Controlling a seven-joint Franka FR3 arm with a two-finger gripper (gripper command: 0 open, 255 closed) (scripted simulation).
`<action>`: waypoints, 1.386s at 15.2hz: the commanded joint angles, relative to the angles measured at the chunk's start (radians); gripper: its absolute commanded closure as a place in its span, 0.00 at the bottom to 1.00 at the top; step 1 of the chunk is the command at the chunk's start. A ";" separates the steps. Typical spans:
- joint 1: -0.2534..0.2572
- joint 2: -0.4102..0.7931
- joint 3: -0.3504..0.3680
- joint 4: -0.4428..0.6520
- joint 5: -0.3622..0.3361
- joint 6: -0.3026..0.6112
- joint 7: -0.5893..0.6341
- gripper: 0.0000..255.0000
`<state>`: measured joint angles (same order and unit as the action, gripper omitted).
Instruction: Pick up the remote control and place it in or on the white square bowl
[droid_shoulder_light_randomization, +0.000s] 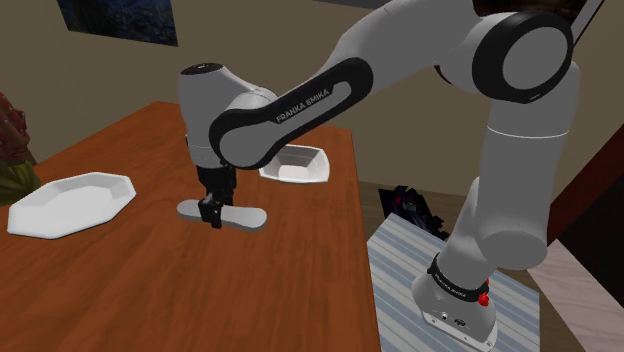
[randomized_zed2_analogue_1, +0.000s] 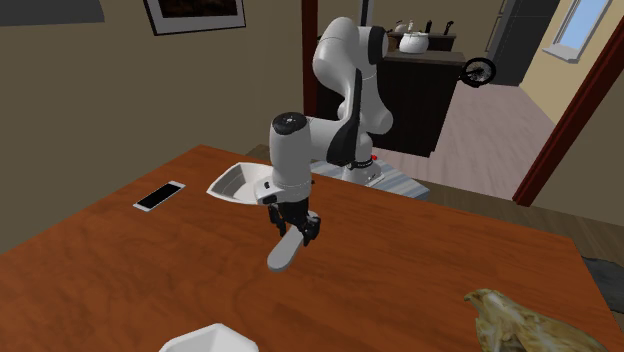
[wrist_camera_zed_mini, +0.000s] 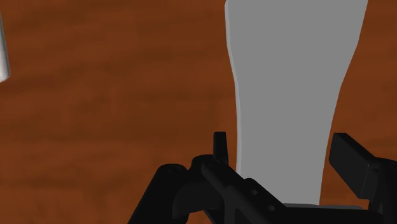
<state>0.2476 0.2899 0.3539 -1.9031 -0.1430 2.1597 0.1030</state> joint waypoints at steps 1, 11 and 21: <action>0.000 -0.012 0.003 0.015 0.006 -0.026 -0.003 1.00; -0.006 -0.064 0.011 0.085 0.033 -0.145 -0.022 1.00; -0.039 -0.131 0.000 0.101 0.063 -0.220 -0.081 1.00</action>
<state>0.2238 0.1843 0.3597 -1.7703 -0.0899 1.9305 0.0449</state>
